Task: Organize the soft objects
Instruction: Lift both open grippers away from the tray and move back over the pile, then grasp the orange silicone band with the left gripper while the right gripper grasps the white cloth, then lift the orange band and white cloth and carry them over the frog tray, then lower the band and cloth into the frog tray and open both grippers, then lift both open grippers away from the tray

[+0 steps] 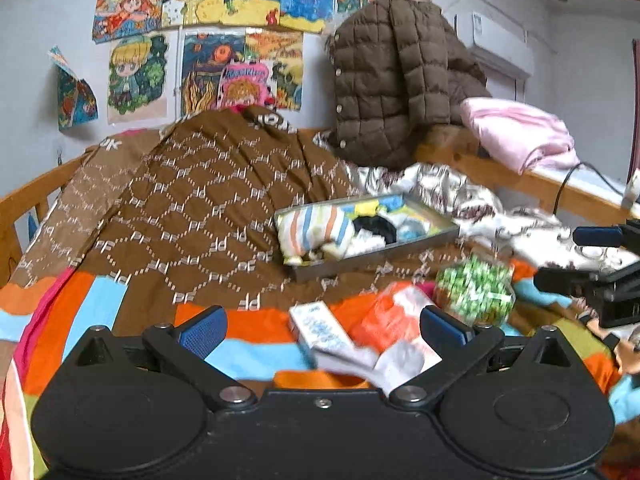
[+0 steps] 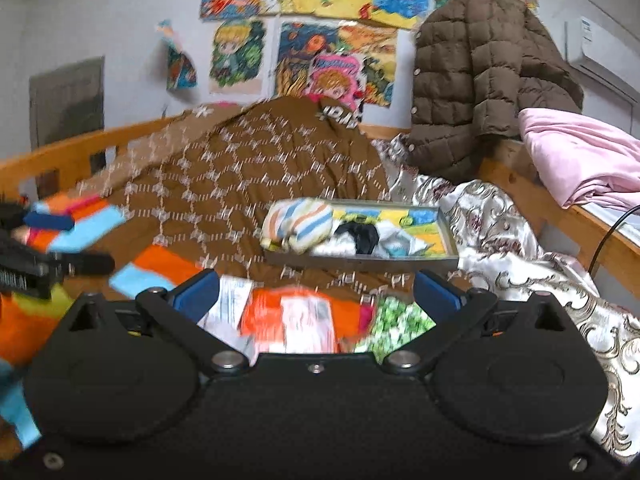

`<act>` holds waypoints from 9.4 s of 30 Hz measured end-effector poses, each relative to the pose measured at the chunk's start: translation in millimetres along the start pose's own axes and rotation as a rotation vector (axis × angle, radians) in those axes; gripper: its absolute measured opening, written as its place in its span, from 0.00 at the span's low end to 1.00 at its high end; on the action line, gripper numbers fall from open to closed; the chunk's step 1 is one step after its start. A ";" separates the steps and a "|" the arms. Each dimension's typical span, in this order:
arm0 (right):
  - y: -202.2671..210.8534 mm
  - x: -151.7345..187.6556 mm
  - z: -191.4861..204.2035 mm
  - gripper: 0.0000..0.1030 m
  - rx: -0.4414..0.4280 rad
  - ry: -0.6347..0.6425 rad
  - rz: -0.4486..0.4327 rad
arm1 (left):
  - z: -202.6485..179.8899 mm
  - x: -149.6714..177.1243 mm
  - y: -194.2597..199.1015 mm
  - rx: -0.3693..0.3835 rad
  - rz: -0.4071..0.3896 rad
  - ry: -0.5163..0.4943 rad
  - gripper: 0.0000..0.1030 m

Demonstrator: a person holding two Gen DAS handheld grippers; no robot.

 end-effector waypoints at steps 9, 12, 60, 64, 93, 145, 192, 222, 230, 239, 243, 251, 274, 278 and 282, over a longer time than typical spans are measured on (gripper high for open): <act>19.2 70.1 38.3 0.99 -0.031 0.050 0.078 | 14.2 29.3 -3.1 -0.004 0.098 -0.046 0.99; 17.2 82.4 57.2 0.99 -0.054 0.061 0.099 | 15.0 37.2 -2.0 -0.004 0.120 -0.075 0.99; -155.3 79.1 144.6 0.39 -0.312 0.541 0.207 | -16.9 44.9 -156.4 0.420 0.618 -0.723 0.96; -158.0 80.6 148.5 0.23 -0.308 0.547 0.213 | -18.0 46.1 -160.9 0.443 0.659 -0.727 0.86; -162.4 69.9 151.4 0.00 -0.252 0.498 0.184 | -10.8 43.0 -139.6 0.418 0.669 -0.646 0.05; -178.6 32.1 109.0 0.00 0.203 0.413 -0.069 | -39.8 20.4 -136.7 0.109 0.383 -0.712 0.02; -255.4 -59.5 15.4 0.00 0.364 0.354 -0.017 | -61.3 -132.9 -319.9 0.203 0.021 -0.234 0.02; -420.5 -111.8 -125.6 0.00 0.326 0.057 0.313 | -122.0 -154.3 -415.0 0.230 0.047 -0.146 0.04; -416.3 -59.9 -113.6 0.00 0.271 0.058 0.388 | -128.2 -148.5 -419.9 0.229 0.069 -0.181 0.07; -402.5 -38.3 -126.0 0.00 0.260 -0.007 0.396 | -139.3 -148.0 -432.8 0.215 0.085 -0.188 0.16; -388.8 -35.7 -133.1 0.06 0.253 -0.022 0.386 | -141.1 -146.8 -439.5 0.211 0.116 -0.155 0.18; -356.5 -36.0 -147.9 0.26 0.248 -0.062 0.343 | -135.1 -150.0 -431.9 0.217 0.128 -0.083 0.27; -228.6 -81.0 -106.8 0.62 0.230 -0.066 0.209 | -103.0 -179.4 -302.5 0.195 -0.004 -0.024 0.73; -202.4 -92.0 -88.8 0.69 0.226 -0.061 0.187 | -96.7 -175.5 -267.2 0.184 -0.044 -0.025 0.77; -176.6 -102.5 -68.3 0.74 0.215 -0.052 0.159 | -85.1 -170.5 -236.3 0.165 -0.069 0.009 0.80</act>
Point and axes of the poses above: each gripper's, at about its wrist camera, not at the fingertips, and y roughly against the way its jaws point, z to its left, x to its underside, the point moved 7 cm from there along -y, roughly the way its jaws point, and after that the axes turned 6 degrees about z, right-handed, at the moved point
